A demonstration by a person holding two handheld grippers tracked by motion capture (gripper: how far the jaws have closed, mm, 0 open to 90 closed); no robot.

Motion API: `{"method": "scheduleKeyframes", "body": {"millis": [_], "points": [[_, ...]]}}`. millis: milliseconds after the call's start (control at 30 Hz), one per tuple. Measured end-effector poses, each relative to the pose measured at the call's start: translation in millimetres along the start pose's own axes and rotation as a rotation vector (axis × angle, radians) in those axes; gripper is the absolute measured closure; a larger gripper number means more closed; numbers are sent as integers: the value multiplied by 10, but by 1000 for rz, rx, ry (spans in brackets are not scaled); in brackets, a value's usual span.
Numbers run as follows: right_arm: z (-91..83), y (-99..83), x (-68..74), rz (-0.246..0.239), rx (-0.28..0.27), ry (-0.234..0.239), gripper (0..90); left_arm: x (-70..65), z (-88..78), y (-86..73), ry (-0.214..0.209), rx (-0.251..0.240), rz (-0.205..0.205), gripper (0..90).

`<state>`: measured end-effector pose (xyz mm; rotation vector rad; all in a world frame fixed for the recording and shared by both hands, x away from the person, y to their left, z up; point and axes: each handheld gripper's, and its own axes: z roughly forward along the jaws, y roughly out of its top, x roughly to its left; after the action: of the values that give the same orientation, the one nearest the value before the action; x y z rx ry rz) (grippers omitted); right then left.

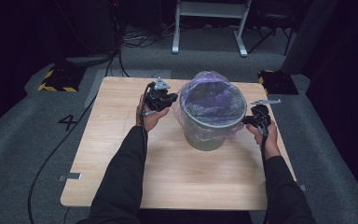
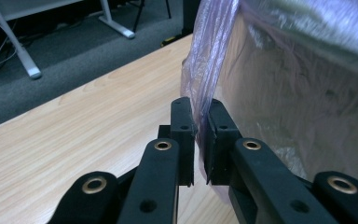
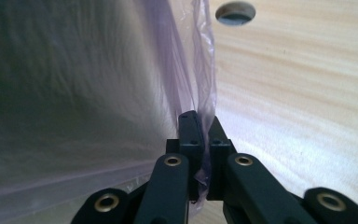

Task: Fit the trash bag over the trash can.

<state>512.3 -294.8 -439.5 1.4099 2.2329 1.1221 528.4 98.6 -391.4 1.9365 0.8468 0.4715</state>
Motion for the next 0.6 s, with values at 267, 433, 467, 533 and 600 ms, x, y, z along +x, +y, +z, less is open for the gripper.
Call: {"method": "scheduleKeyframes", "body": {"millis": [267, 433, 467, 533, 600], "points": [[36, -83, 4, -10, 34, 27, 898, -46, 171, 25, 17, 105, 1, 871], [26, -121, 28, -39, 39, 11, 892, -51, 266, -13, 10, 169, -15, 890], [8, -116, 33, -44, 32, -5, 873, -58, 280, -25, 2, 182, -2, 892], [-29, -103, 27, -60, 6, -24, 866, -74, 317, -63, 2, 223, 14, 892], [-75, -87, 19, -67, -12, -49, 863, -73, 341, -116, 2, 242, 19, 892]]}}
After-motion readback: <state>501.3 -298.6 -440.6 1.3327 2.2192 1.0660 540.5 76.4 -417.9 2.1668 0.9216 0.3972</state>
